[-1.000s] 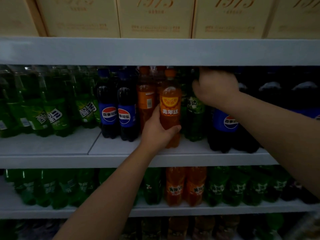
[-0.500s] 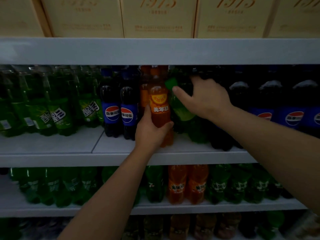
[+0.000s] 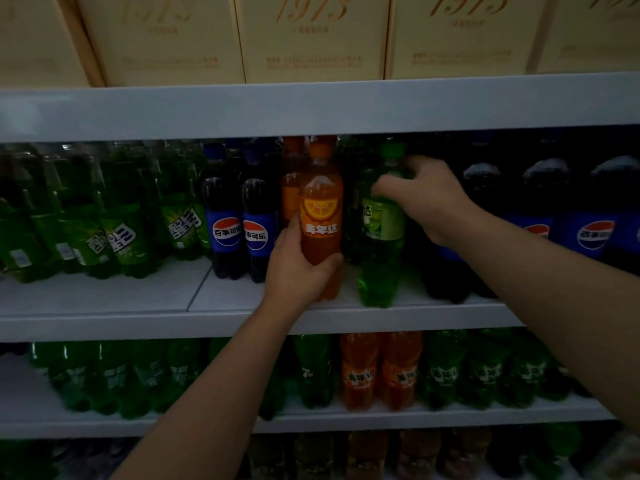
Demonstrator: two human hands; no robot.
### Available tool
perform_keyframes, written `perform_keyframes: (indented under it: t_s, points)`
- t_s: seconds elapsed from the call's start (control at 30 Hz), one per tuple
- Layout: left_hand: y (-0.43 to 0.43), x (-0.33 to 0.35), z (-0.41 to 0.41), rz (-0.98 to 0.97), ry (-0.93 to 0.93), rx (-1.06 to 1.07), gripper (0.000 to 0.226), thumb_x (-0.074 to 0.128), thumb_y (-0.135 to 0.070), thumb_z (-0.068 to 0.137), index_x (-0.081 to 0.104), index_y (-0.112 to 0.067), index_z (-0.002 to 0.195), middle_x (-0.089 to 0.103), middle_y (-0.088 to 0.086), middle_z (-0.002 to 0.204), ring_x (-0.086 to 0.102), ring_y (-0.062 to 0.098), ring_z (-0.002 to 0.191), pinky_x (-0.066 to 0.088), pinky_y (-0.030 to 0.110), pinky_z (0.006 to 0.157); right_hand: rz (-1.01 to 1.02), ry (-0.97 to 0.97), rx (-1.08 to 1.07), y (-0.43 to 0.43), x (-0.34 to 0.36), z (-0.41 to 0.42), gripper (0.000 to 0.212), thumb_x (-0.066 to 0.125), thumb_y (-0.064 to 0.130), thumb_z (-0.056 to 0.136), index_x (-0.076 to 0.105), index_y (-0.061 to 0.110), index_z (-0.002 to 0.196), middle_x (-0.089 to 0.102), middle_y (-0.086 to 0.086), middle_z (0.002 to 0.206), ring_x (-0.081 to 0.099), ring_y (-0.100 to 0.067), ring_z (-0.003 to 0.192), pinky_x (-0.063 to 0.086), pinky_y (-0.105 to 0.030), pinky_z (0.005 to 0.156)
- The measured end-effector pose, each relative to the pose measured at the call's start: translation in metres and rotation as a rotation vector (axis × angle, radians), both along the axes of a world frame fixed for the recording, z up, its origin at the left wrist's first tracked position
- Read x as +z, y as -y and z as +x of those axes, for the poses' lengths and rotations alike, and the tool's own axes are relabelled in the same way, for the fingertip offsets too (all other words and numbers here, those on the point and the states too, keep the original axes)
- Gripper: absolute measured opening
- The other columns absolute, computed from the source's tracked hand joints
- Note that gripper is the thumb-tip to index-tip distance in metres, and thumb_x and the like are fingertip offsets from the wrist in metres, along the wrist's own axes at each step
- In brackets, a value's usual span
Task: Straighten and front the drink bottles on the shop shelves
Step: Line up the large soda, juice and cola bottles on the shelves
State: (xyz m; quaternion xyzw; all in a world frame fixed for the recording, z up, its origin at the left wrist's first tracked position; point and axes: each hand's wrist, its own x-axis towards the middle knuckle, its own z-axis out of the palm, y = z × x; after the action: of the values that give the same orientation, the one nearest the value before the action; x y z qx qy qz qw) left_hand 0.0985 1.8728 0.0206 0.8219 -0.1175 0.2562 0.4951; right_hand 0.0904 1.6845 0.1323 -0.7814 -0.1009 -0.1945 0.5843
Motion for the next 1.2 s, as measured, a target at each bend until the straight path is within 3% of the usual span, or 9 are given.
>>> perform_keyframes:
  t_s: [0.2, 0.3, 0.47, 0.57, 0.67, 0.83, 0.93, 1.07, 1.2]
  points:
    - [0.004, -0.002, -0.011, -0.026, 0.052, -0.023, 0.078, 0.076, -0.035, 0.074, 0.034, -0.039, 0.139, 0.05, -0.021, 0.121, 0.049, 0.001, 0.11, 0.04, 0.024, 0.089, -0.056, -0.065, 0.096, -0.009, -0.006, 0.001, 0.044, 0.08, 0.039, 0.062, 0.062, 0.026, 0.1, 0.067, 0.012, 0.09, 0.066, -0.004, 0.08, 0.051, -0.018, 0.062]
    - [0.004, -0.005, -0.015, 0.021, 0.028, 0.058, 0.087, 0.075, -0.039, 0.075, 0.025, -0.035, 0.146, 0.048, -0.01, 0.133, 0.048, 0.009, 0.117, 0.042, 0.029, 0.093, -0.195, -0.047, 0.047, -0.004, -0.013, 0.0, 0.064, 0.09, 0.034, 0.057, 0.055, 0.029, 0.111, 0.063, 0.016, 0.095, 0.061, 0.003, 0.083, 0.049, -0.01, 0.058]
    - [0.028, -0.018, -0.046, 0.188, 0.414, 0.312, 0.071, 0.07, -0.031, 0.081, 0.035, -0.02, 0.141, 0.039, 0.005, 0.132, 0.041, 0.011, 0.116, 0.04, 0.022, 0.089, -0.183, -0.018, -0.029, 0.011, -0.008, 0.008, 0.061, 0.075, 0.013, 0.068, 0.054, 0.014, 0.125, 0.067, 0.002, 0.092, 0.064, -0.008, 0.079, 0.052, -0.018, 0.062]
    - [0.056, -0.022, -0.052, 0.172, 0.311, 0.194, 0.067, 0.068, -0.021, 0.082, 0.038, -0.019, 0.142, 0.042, 0.0, 0.135, 0.035, 0.002, 0.118, 0.033, 0.014, 0.096, -0.118, -0.136, 0.056, -0.001, -0.022, 0.0, 0.077, 0.074, 0.025, 0.06, 0.046, 0.027, 0.131, 0.062, 0.006, 0.107, 0.062, -0.013, 0.095, 0.055, -0.03, 0.079]
    - [0.068, -0.028, -0.05, 0.077, 0.186, 0.124, 0.062, 0.056, -0.008, 0.088, 0.036, -0.016, 0.145, 0.045, 0.001, 0.14, 0.039, 0.004, 0.124, 0.02, 0.001, 0.099, -0.024, -0.215, 0.073, -0.011, -0.051, -0.008, 0.082, 0.076, 0.019, 0.067, 0.037, 0.032, 0.139, 0.054, 0.018, 0.099, 0.056, -0.005, 0.093, 0.05, -0.025, 0.078]
    - [0.072, -0.036, -0.047, -0.058, 0.022, -0.024, 0.064, 0.045, 0.007, 0.088, 0.035, -0.016, 0.147, 0.043, 0.004, 0.146, 0.041, 0.013, 0.132, 0.028, 0.022, 0.113, -0.24, -0.25, 0.017, -0.024, -0.097, -0.013, 0.047, 0.07, 0.038, 0.08, 0.048, 0.028, 0.12, 0.06, 0.008, 0.103, 0.057, -0.009, 0.098, 0.049, -0.027, 0.08]
    - [0.064, -0.038, -0.045, -0.057, 0.025, -0.012, 0.062, 0.044, 0.009, 0.089, 0.038, -0.019, 0.144, 0.041, -0.004, 0.142, 0.036, -0.001, 0.127, 0.022, 0.004, 0.106, -0.246, -0.191, -0.045, -0.029, -0.106, -0.009, 0.033, 0.062, 0.036, 0.088, 0.054, 0.019, 0.114, 0.061, -0.001, 0.106, 0.059, -0.015, 0.098, 0.052, -0.038, 0.085]
    - [0.051, -0.035, -0.043, 0.056, 0.176, 0.006, 0.051, 0.056, 0.004, 0.084, 0.053, -0.01, 0.134, 0.051, -0.008, 0.124, 0.041, -0.008, 0.11, 0.034, 0.006, 0.098, -0.118, -0.242, -0.087, -0.027, -0.116, -0.006, 0.049, 0.068, 0.033, 0.081, 0.05, 0.021, 0.125, 0.061, -0.002, 0.114, 0.056, -0.02, 0.109, 0.049, -0.044, 0.092]
    - [0.04, -0.03, -0.044, 0.184, 0.439, 0.313, 0.046, 0.07, -0.021, 0.081, 0.056, -0.012, 0.124, 0.055, 0.01, 0.117, 0.052, 0.017, 0.105, 0.046, 0.028, 0.085, -0.026, -0.207, -0.142, -0.024, -0.127, -0.014, 0.065, 0.072, 0.027, 0.081, 0.038, 0.025, 0.137, 0.055, 0.004, 0.116, 0.053, -0.016, 0.11, 0.047, -0.034, 0.092]
